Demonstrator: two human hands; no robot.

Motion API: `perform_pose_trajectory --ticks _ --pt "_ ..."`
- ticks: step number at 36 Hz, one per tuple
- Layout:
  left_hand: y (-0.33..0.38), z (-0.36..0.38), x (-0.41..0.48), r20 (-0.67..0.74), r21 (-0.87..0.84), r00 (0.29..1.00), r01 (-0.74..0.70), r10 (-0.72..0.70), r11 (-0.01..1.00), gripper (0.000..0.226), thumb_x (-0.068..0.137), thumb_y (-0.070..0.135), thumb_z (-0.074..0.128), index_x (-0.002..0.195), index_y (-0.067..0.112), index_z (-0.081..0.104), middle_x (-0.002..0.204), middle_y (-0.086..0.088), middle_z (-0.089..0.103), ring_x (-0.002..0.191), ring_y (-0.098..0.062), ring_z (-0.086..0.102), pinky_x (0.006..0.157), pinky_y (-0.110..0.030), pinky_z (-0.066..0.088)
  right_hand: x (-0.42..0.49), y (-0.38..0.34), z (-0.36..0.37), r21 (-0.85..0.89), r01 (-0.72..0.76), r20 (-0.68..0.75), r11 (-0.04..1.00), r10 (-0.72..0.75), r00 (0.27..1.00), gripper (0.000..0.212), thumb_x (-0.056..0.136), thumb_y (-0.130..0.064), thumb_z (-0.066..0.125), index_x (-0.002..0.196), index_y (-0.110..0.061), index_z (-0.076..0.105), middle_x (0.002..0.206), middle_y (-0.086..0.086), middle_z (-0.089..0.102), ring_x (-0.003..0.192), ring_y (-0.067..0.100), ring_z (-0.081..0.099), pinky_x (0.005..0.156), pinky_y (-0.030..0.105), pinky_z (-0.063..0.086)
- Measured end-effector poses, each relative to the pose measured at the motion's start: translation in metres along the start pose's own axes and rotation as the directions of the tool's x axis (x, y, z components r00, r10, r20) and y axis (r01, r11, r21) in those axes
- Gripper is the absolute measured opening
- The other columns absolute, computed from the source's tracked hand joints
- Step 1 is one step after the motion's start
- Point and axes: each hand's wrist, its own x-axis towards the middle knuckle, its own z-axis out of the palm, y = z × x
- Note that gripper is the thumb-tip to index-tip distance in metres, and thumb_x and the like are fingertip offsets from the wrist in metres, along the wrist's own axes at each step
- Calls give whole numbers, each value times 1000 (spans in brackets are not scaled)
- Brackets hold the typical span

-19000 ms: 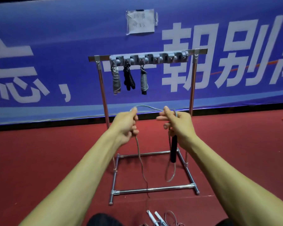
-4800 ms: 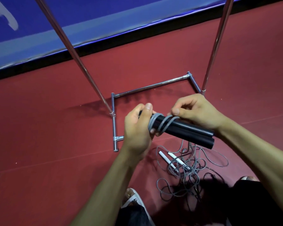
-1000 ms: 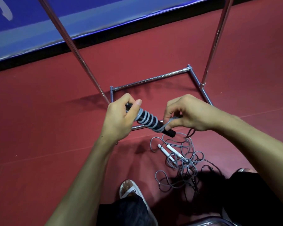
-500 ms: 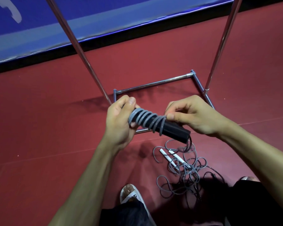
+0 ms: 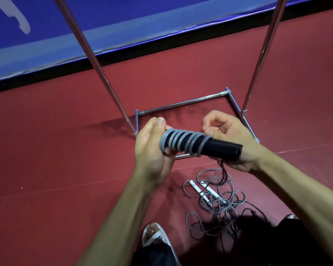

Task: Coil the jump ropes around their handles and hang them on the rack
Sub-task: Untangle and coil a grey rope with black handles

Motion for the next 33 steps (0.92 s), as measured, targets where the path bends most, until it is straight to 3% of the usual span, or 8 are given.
perform_pose_trajectory --ticks 4,7,9,12,19,23,28,33 --pt "-7 1 5 -137 -214 981 102 -134 971 30 101 19 45 89 -8 49 74 -14 49 60 -22 44 55 -24 45 1 10 13 175 -112 -160 978 140 977 28 85 -5 65 70 -26 55 52 -1 45 38 2 27 40 12 13" --pt "-7 3 10 -292 -415 914 145 -282 898 26 102 15 44 78 4 45 51 -5 39 36 -8 33 40 -15 39 1 16 19 303 -76 -223 950 148 964 12 86 -23 60 84 -18 49 57 -1 46 40 1 27 36 11 14" --pt "-4 4 14 -342 -502 885 111 -315 857 26 102 12 45 76 9 44 47 1 38 31 -5 27 38 -14 39 0 21 22 259 -62 -235 964 125 964 26 74 -18 72 89 -17 50 57 0 43 42 3 26 37 11 17" --pt "-3 2 19 -444 -467 836 91 -322 880 19 101 10 48 82 7 47 41 0 44 28 -6 33 40 -16 42 1 29 27 19 -63 -366 998 65 928 20 86 3 66 93 -15 60 56 0 37 41 6 23 42 14 17" --pt "-8 -1 29 -533 -289 823 39 -195 956 24 102 13 48 79 6 48 61 -6 46 36 -8 45 45 -20 47 7 31 28 -534 -210 -436 819 -54 898 24 100 -10 51 85 -19 67 57 0 41 52 11 39 47 32 53" --pt "-11 -2 30 -532 -144 845 -25 -57 989 30 104 14 43 75 7 44 44 3 45 34 -5 42 46 -22 47 6 36 24 -734 -276 -437 620 -122 891 30 102 -26 48 82 -19 70 41 -10 36 41 7 33 49 28 33" --pt "-13 -3 29 -520 -73 854 -50 5 996 30 104 14 42 75 6 44 40 6 46 33 -5 42 46 -23 47 5 33 19 -755 -271 -429 597 -138 893 9 92 -30 65 97 -23 61 52 -8 43 47 5 37 53 27 31" --pt "-14 -9 34 -527 -4 847 -90 75 996 33 104 15 43 71 8 42 44 4 42 35 -6 40 46 -24 46 6 32 19 -648 -251 -464 719 -112 878 22 97 -22 56 76 -18 54 44 -12 39 42 5 30 50 23 26"
